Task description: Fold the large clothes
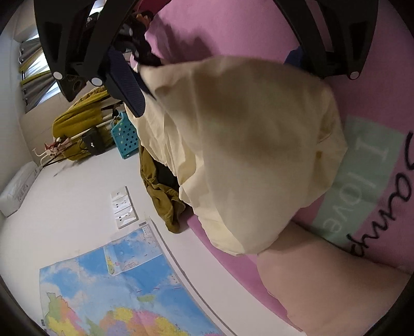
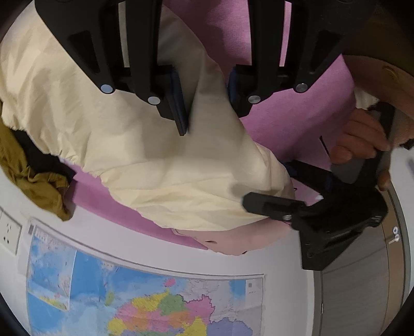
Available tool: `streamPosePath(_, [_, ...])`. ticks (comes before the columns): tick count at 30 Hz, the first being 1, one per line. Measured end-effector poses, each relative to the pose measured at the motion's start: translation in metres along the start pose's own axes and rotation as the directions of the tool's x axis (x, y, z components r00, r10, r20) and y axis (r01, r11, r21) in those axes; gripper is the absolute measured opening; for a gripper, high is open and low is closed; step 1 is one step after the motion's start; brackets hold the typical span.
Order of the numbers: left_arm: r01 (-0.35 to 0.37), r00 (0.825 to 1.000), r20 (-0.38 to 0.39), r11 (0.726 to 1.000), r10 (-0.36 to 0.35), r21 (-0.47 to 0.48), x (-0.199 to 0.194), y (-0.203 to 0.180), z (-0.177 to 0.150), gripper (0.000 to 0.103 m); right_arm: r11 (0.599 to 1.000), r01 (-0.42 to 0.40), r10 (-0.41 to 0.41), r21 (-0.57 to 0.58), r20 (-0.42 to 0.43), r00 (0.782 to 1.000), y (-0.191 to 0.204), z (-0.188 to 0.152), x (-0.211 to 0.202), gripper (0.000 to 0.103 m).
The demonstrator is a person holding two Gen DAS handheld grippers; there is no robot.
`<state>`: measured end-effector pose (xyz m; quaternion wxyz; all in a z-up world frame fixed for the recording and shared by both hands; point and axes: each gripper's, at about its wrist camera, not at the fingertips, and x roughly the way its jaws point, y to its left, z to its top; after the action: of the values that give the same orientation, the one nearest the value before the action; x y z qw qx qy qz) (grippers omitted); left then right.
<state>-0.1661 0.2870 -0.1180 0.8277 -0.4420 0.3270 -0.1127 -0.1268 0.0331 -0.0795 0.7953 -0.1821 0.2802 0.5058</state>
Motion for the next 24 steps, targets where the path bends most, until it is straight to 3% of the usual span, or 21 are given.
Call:
streamPosePath(5, [-0.038, 0.999, -0.02, 0.999, 0.038, 0.025, 0.023, -0.007, 0.015, 0.091, 0.99, -0.102, 0.1, 0.094, 0.027, 0.995, -0.006, -0.004, -0.017, 0.04])
streamPosePath(6, [-0.058, 0.998, -0.03, 0.997, 0.059, 0.041, 0.027, -0.009, 0.017, 0.088, 0.986, -0.12, 0.117, 0.113, 0.04, 0.992, -0.008, -0.006, -0.024, 0.046])
streamPosePath(7, [-0.081, 0.996, -0.034, 0.995, 0.083, 0.054, 0.031, -0.009, 0.018, 0.084, 0.979, -0.138, 0.13, 0.151, 0.06, 0.99, -0.014, -0.012, -0.037, 0.054])
streamPosePath(8, [-0.131, 0.99, -0.051, 0.989, 0.134, 0.072, 0.036, -0.009, 0.018, 0.069, 0.965, -0.17, 0.157, 0.199, 0.081, 0.984, -0.022, -0.018, -0.049, 0.058])
streamPosePath(9, [-0.154, 0.985, -0.059, 0.984, 0.16, 0.092, 0.037, -0.007, 0.017, 0.061, 0.944, -0.215, 0.193, 0.252, 0.107, 0.975, -0.031, -0.026, -0.061, 0.065])
streamPosePath(11, [-0.185, 0.98, -0.05, 0.974, 0.193, 0.131, 0.035, -0.008, 0.014, 0.054, 0.893, -0.256, 0.212, 0.371, 0.155, 0.965, -0.054, -0.048, -0.086, 0.071])
streamPosePath(13, [-0.218, 0.972, -0.045, 0.961, 0.229, 0.168, 0.035, -0.011, 0.011, 0.051, 0.813, -0.246, 0.177, 0.528, 0.178, 0.968, -0.086, -0.081, -0.113, 0.074])
streamPosePath(17, [-0.238, 0.967, -0.039, 0.952, 0.25, 0.191, 0.037, -0.012, 0.009, 0.051, 0.578, -0.199, 0.068, 0.791, 0.196, 0.978, -0.137, -0.155, -0.153, 0.074])
streamPosePath(19, [-0.242, 0.967, -0.038, 0.95, 0.254, 0.196, 0.039, -0.012, 0.01, 0.052, 0.504, -0.161, 0.014, 0.849, 0.178, 0.984, -0.151, -0.174, -0.158, 0.078])
streamPosePath(21, [-0.253, 0.963, -0.039, 0.942, 0.268, 0.222, 0.041, -0.015, 0.009, 0.055, 0.454, -0.126, -0.044, 0.882, 0.163, 0.986, -0.159, -0.185, -0.158, 0.07])
streamPosePath(24, [-0.263, 0.96, -0.037, 0.934, 0.279, 0.24, 0.044, -0.018, 0.009, 0.056, 0.45, -0.097, -0.083, 0.888, 0.15, 0.985, -0.163, -0.179, -0.153, 0.077])
